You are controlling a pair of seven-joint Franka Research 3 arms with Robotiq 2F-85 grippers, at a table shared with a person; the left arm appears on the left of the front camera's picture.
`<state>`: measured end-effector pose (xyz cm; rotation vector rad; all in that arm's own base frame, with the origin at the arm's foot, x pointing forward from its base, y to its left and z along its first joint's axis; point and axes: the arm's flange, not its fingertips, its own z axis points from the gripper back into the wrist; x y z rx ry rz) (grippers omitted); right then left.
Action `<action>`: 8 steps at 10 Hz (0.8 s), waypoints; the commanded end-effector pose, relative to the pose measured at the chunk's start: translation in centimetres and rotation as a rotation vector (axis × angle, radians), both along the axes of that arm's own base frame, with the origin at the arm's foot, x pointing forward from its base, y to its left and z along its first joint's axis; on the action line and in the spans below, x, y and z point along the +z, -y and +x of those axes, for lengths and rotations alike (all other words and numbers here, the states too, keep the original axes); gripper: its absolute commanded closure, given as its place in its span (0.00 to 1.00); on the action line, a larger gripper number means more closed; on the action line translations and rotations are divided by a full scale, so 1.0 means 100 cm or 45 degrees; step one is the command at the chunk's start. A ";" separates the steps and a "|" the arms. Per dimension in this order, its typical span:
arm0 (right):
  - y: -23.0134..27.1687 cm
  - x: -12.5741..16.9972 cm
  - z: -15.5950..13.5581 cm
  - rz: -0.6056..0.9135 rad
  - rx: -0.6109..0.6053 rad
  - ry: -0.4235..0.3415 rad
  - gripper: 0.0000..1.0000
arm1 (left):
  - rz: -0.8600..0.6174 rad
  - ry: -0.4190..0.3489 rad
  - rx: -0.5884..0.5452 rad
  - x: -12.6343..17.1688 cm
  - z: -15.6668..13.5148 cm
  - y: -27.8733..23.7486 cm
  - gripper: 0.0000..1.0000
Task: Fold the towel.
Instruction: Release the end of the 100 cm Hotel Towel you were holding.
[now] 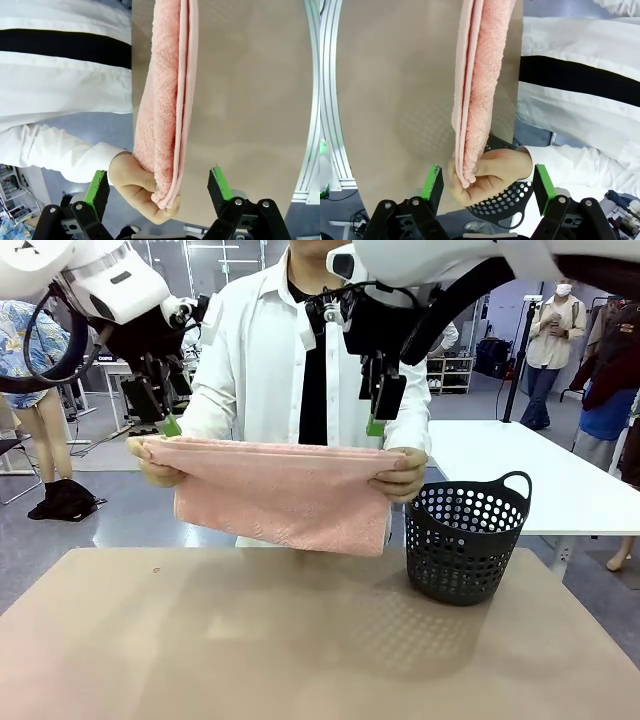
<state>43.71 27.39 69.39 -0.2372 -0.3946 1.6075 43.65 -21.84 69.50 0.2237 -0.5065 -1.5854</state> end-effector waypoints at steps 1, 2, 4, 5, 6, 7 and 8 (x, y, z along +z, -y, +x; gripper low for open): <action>0.001 -0.006 0.003 -0.032 -0.012 -0.030 0.09 | 0.026 -0.026 -0.020 -0.008 0.008 -0.002 0.00; 0.001 -0.009 0.002 -0.036 -0.020 -0.048 0.09 | 0.026 -0.046 -0.023 -0.010 0.008 -0.001 0.00; 0.001 -0.013 0.004 -0.035 -0.025 -0.057 0.09 | 0.025 -0.057 -0.027 -0.013 0.008 0.000 0.00; 0.001 -0.014 0.005 -0.034 -0.029 -0.061 0.09 | 0.024 -0.060 -0.024 -0.014 0.008 0.000 0.00; 0.001 -0.015 0.005 -0.031 -0.032 -0.061 0.09 | 0.022 -0.063 -0.017 -0.015 0.008 -0.003 0.00; 0.001 -0.014 0.005 -0.031 -0.034 -0.060 0.09 | 0.021 -0.064 -0.021 -0.015 0.008 -0.003 0.00; 0.001 -0.014 0.005 -0.028 -0.034 -0.058 0.09 | 0.020 -0.064 -0.022 -0.014 0.007 -0.004 0.00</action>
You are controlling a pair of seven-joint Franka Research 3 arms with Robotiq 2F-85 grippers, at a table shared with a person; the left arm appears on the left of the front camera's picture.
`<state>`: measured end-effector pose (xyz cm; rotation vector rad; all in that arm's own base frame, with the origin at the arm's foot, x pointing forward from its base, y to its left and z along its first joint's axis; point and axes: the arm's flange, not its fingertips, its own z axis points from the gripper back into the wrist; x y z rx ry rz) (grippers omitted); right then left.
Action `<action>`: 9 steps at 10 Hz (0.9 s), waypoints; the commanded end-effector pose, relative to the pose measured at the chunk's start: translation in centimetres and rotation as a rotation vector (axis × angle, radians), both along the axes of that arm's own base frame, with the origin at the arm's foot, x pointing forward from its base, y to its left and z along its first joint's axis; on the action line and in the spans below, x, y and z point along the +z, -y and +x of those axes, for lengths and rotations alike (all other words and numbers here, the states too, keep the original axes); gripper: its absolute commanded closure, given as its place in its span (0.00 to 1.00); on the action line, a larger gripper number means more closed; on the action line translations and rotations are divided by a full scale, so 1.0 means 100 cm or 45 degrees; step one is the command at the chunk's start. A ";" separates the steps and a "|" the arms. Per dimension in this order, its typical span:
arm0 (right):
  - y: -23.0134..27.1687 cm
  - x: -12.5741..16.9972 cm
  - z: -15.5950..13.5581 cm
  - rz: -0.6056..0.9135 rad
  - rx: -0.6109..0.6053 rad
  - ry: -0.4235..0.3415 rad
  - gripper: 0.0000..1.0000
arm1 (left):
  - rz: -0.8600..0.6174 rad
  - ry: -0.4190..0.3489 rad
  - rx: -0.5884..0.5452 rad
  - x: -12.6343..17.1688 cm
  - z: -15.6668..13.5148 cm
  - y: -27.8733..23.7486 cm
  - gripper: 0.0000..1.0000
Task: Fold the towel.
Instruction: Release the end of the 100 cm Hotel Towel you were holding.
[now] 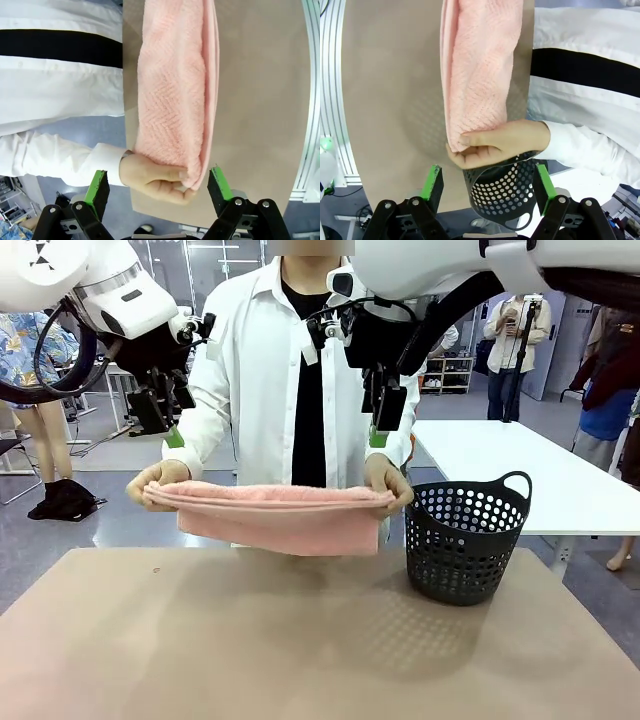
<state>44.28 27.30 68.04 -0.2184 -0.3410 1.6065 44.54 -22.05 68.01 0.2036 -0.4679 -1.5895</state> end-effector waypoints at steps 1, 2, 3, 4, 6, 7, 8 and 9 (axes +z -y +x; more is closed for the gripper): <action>-0.001 0.000 -0.001 -0.001 -0.022 0.003 0.09 | 0.003 -0.017 -0.023 0.002 -0.002 -0.006 0.00; -0.001 0.001 -0.001 0.000 -0.024 0.009 0.09 | 0.004 -0.015 -0.023 0.002 -0.003 -0.007 0.00; 0.002 0.005 -0.003 0.015 -0.030 0.018 0.09 | -0.021 -0.003 -0.018 0.008 -0.006 -0.013 0.00; 0.013 0.016 -0.012 0.042 -0.040 0.046 0.09 | -0.115 -0.004 -0.031 0.028 -0.021 -0.024 0.00; 0.070 0.058 -0.051 0.181 -0.080 0.141 0.09 | -0.316 0.091 0.061 0.079 -0.076 -0.074 0.00; 0.111 0.073 -0.066 0.275 -0.134 0.149 0.09 | -0.416 0.145 0.102 0.098 -0.103 -0.112 0.00; 0.155 0.083 -0.081 0.405 -0.191 0.139 0.09 | -0.513 0.180 0.164 0.109 -0.129 -0.151 0.00; 0.189 0.085 -0.096 0.502 -0.234 0.142 0.09 | -0.585 0.216 0.215 0.113 -0.148 -0.180 0.00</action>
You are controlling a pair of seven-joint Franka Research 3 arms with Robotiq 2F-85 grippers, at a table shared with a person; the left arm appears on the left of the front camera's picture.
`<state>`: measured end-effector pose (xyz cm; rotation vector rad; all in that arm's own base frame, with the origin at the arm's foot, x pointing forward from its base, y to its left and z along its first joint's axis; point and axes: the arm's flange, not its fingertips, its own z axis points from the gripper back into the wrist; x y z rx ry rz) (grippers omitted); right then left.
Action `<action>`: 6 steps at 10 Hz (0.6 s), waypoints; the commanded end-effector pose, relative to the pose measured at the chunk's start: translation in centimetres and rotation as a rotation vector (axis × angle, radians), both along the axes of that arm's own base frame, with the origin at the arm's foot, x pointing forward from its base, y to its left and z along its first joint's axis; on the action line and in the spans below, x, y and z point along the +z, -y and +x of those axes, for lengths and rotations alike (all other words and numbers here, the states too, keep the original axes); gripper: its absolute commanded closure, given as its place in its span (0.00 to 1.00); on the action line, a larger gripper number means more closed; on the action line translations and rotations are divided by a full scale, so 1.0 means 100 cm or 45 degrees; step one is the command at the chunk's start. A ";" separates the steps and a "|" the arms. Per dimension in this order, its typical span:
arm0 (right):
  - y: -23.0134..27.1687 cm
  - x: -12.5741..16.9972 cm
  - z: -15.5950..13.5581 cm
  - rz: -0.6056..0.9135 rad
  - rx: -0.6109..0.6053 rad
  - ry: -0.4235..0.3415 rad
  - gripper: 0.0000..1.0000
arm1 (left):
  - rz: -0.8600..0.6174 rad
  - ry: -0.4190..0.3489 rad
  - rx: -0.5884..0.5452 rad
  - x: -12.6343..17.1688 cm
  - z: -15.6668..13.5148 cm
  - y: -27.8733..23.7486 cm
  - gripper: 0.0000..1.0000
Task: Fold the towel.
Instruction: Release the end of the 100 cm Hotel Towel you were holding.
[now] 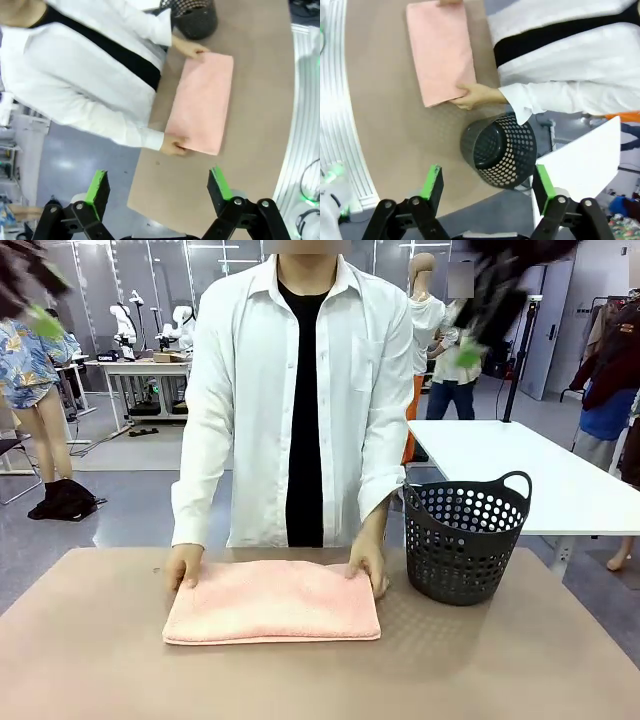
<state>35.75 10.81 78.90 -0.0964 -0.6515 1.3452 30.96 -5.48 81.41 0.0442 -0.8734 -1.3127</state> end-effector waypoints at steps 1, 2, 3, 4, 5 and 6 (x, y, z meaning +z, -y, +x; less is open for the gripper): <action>0.055 -0.025 -0.022 0.210 -0.025 -0.009 0.09 | -0.125 0.046 0.106 -0.021 -0.028 -0.044 0.00; 0.079 -0.034 -0.029 0.297 -0.076 -0.016 0.09 | -0.215 0.051 0.164 -0.028 -0.040 -0.071 0.00; 0.100 -0.047 -0.039 0.345 -0.125 -0.004 0.09 | -0.292 0.047 0.221 -0.042 -0.051 -0.096 0.00; 0.116 -0.059 -0.048 0.402 -0.156 0.003 0.09 | -0.356 0.059 0.263 -0.051 -0.064 -0.114 0.00; 0.129 -0.068 -0.057 0.439 -0.192 0.014 0.09 | -0.395 0.083 0.302 -0.058 -0.076 -0.129 0.00; 0.138 -0.076 -0.066 0.465 -0.233 0.035 0.09 | -0.412 0.099 0.346 -0.061 -0.087 -0.139 0.00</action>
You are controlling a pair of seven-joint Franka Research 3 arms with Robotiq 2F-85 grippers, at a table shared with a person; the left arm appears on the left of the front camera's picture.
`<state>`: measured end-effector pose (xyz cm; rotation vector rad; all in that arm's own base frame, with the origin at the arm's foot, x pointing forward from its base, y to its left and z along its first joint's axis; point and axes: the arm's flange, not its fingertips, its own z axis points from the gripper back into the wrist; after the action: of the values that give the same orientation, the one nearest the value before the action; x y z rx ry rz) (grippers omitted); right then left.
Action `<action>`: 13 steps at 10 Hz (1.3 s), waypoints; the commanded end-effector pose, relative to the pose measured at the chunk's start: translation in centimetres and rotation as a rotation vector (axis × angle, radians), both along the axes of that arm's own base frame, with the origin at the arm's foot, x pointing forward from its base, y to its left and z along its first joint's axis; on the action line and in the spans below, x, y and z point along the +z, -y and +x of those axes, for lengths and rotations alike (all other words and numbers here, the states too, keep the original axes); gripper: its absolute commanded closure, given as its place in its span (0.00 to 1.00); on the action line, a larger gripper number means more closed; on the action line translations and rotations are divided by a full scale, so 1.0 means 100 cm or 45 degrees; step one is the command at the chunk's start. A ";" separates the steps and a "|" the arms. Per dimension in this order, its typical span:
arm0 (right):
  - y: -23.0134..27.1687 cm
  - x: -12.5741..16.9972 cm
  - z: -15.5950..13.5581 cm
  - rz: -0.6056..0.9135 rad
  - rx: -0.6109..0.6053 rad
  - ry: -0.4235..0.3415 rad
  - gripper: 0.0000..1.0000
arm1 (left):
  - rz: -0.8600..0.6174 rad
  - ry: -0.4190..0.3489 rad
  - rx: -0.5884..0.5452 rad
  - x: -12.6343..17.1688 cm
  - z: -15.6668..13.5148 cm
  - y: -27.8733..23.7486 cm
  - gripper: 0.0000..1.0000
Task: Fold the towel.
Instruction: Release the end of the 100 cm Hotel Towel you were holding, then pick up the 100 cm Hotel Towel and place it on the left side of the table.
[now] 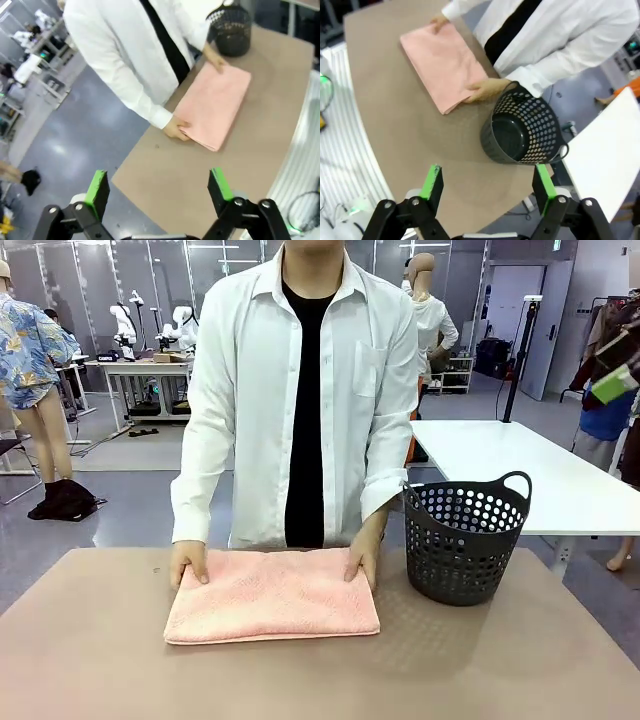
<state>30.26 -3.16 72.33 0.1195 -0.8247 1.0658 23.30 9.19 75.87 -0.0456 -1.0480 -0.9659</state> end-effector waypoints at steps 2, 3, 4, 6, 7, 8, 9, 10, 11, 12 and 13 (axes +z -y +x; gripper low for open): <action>0.003 -0.019 -0.021 0.054 -0.036 0.078 0.09 | -0.060 0.036 0.066 -0.010 -0.012 0.000 0.00; 0.006 -0.008 -0.009 0.021 -0.024 0.023 0.09 | -0.027 0.015 0.028 -0.005 -0.010 -0.007 0.00; 0.006 -0.008 -0.009 0.021 -0.024 0.023 0.09 | -0.027 0.015 0.028 -0.005 -0.010 -0.007 0.00; 0.006 -0.008 -0.009 0.021 -0.024 0.023 0.09 | -0.027 0.015 0.028 -0.005 -0.010 -0.007 0.00; 0.006 -0.008 -0.009 0.021 -0.024 0.023 0.09 | -0.027 0.015 0.028 -0.005 -0.010 -0.007 0.00; 0.006 -0.008 -0.009 0.021 -0.024 0.023 0.09 | -0.027 0.015 0.028 -0.005 -0.010 -0.007 0.00; 0.006 -0.008 -0.009 0.021 -0.024 0.023 0.09 | -0.027 0.015 0.028 -0.005 -0.010 -0.007 0.00; 0.006 -0.008 -0.009 0.021 -0.024 0.023 0.09 | -0.027 0.015 0.028 -0.005 -0.010 -0.007 0.00; 0.006 -0.008 -0.009 0.021 -0.024 0.023 0.09 | -0.027 0.015 0.028 -0.005 -0.010 -0.007 0.00; 0.006 -0.008 -0.009 0.021 -0.024 0.023 0.09 | -0.027 0.015 0.028 -0.005 -0.010 -0.007 0.00; 0.006 -0.008 -0.009 0.021 -0.024 0.023 0.09 | -0.027 0.015 0.028 -0.005 -0.010 -0.007 0.00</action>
<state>29.26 -3.80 71.32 0.1132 -0.8586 1.0422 22.05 9.76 75.09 -0.0526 -1.0742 -0.9419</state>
